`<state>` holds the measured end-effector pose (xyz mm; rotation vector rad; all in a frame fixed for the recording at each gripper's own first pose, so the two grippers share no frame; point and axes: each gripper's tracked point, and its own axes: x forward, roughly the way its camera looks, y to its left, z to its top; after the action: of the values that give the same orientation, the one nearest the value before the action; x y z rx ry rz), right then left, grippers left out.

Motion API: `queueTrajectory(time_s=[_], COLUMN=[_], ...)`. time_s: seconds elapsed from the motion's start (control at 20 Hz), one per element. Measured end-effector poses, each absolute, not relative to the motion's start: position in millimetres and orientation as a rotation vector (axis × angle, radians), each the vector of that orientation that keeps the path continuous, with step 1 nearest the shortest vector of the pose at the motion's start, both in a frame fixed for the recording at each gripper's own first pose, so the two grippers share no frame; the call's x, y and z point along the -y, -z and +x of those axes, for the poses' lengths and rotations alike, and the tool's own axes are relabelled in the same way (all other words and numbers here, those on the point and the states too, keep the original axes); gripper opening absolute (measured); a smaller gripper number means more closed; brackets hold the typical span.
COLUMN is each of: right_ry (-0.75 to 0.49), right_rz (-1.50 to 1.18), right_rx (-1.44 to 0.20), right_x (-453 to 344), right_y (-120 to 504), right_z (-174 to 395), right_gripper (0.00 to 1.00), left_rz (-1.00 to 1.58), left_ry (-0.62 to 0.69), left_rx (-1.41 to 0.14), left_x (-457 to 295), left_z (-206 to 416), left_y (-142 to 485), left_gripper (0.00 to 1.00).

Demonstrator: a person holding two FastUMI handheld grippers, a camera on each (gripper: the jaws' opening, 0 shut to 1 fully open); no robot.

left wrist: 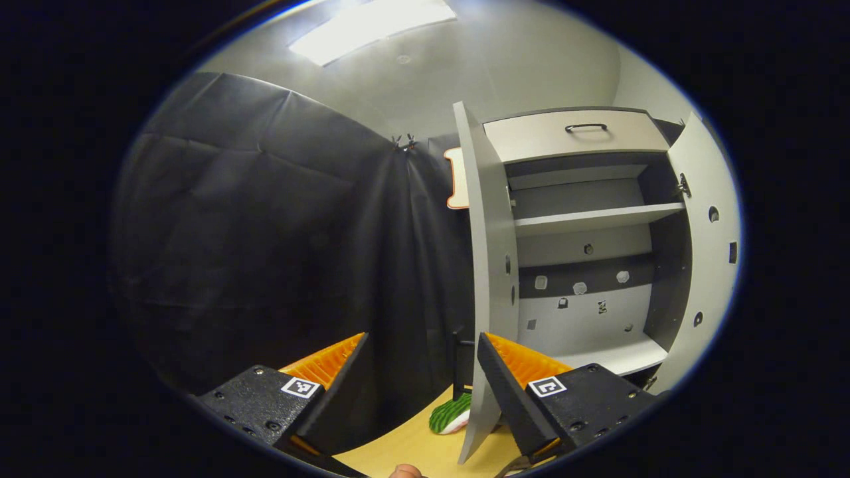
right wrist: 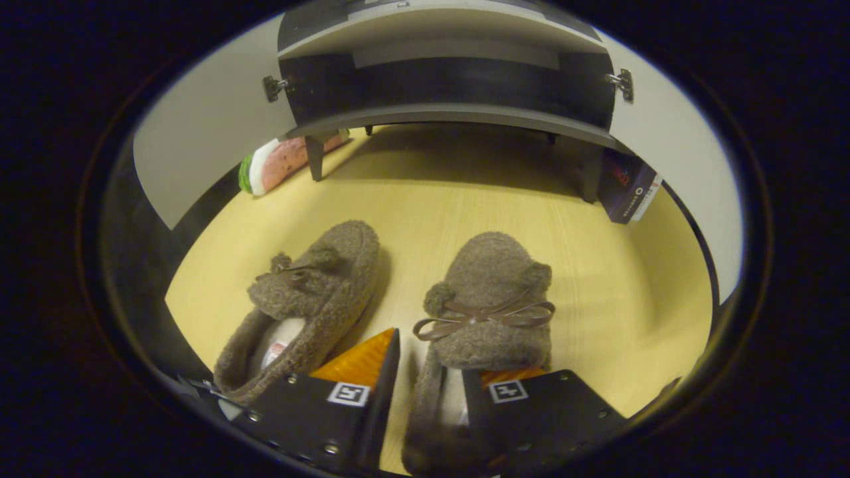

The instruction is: Grab one shoe with the right hand and put it into the shoe cabinet, grab the other shoe with the left hand and put it into the shoe cabinet; then close the right door with the right hand and the left door with the left hand.

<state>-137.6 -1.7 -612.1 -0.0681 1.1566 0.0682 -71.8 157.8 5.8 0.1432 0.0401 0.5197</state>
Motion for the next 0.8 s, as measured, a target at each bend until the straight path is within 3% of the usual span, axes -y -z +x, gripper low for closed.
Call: queueTrajectory(time_s=[0.1, 0.3, 0.35, 0.8], right_ry=[-0.053, -0.036, -0.027, -0.006], right_rz=[-0.064, -0.071, -0.075, 0.036], right_rx=[-1.172, -1.146, -1.149, -0.976], right_x=[1, 3, 4, 8], right_y=[615, 629, 612, 521], right_z=[-137, -134, -131, -89], right_gripper=[0.16, 0.16, 0.01, 0.01], left_rz=[0.127, 0.112, 0.110, 0.079], left_ry=[-0.532, -0.532, -0.526, -0.466], left_rx=[-0.038, -0.034, -0.032, -0.009], left_x=[-160, -160, -160, -157], left_z=[-73, -75, -74, -72], left_y=[-5, -4, -4, -6], left_gripper=[0.96, 0.96, 0.97, 0.98])
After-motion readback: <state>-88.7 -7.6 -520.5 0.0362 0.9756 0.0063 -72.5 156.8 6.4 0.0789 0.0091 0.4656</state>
